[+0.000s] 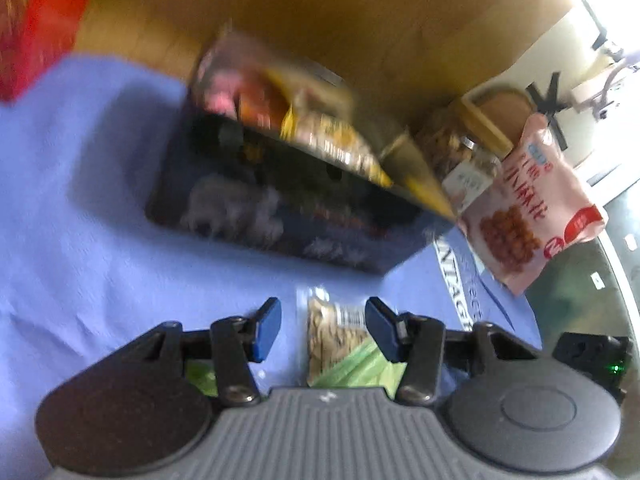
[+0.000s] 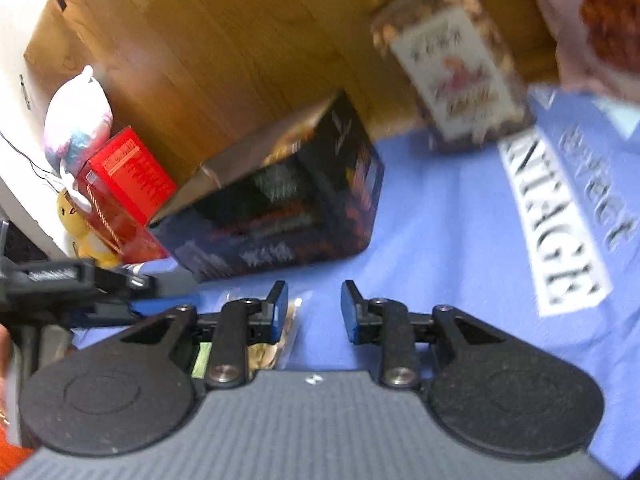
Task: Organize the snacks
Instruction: 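Grasp the clear peanut bag with the left gripper, then lower the peanut bag into the tin box and release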
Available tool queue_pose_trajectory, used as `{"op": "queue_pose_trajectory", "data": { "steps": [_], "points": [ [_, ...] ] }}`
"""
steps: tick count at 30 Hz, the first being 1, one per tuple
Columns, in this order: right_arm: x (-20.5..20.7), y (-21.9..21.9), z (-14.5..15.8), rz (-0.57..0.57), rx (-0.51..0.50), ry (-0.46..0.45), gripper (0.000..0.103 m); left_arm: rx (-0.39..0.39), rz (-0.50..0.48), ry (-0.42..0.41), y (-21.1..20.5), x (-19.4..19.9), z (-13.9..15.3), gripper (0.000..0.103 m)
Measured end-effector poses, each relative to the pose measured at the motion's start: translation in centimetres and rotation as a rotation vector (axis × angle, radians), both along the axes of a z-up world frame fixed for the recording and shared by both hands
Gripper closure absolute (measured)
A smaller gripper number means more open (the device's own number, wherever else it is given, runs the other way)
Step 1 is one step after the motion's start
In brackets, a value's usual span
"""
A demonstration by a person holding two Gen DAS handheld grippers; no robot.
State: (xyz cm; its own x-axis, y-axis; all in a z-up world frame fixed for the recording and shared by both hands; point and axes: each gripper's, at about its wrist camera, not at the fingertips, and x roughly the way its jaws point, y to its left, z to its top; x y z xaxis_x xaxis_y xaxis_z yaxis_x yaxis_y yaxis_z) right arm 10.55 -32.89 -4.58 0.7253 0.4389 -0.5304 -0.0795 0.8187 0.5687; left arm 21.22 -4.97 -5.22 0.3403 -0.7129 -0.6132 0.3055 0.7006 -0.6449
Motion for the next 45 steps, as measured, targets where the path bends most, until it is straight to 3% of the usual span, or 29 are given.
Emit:
{"op": "queue_pose_trajectory", "data": {
  "steps": [3,5,8,17,23,27,29,33,36,40,45],
  "points": [
    [-0.6,1.1,0.1,0.03,0.024,0.009,0.07,0.003,-0.017,-0.033,-0.9,-1.1,-0.1,0.058],
    [-1.1,1.5,0.1,0.038,0.041,0.025,0.081,0.024,-0.017,-0.051,-1.6,-1.7,0.2,0.068],
    [-1.9,1.4,0.3,0.028,0.057,-0.006,0.085,0.029,-0.011,-0.072,-1.6,-2.1,0.9,0.075],
    [-3.6,2.2,6.1,0.044,-0.023,-0.237,0.087,-0.048,0.017,-0.215,-1.2,-3.0,7.0,0.075],
    [0.0,2.5,10.1,0.028,-0.056,-0.373,0.087,-0.068,0.076,-0.331,-1.0,0.1,12.1,0.075],
    [4.7,3.3,10.8,0.03,-0.097,-0.46,0.087,-0.053,0.127,-0.437,-1.2,2.9,13.8,0.074],
    [7.1,3.7,10.1,0.027,-0.119,-0.444,0.084,-0.018,0.146,-0.442,-1.4,4.4,13.1,0.074],
    [10.4,5.1,7.6,0.023,-0.156,-0.358,0.081,0.04,0.191,-0.366,-1.4,7.2,10.2,0.072],
    [11.6,6.1,6.2,0.044,-0.201,-0.272,0.07,0.071,0.192,-0.314,-1.0,7.6,8.6,0.065],
    [10.5,6.2,6.3,0.008,-0.284,-0.279,0.06,0.104,0.208,-0.368,0.2,6.2,9.0,0.057],
    [7.1,3.9,7.4,-0.031,-0.242,-0.304,0.06,0.054,0.215,-0.352,2.8,4.1,10.6,0.056]
  ]
}}
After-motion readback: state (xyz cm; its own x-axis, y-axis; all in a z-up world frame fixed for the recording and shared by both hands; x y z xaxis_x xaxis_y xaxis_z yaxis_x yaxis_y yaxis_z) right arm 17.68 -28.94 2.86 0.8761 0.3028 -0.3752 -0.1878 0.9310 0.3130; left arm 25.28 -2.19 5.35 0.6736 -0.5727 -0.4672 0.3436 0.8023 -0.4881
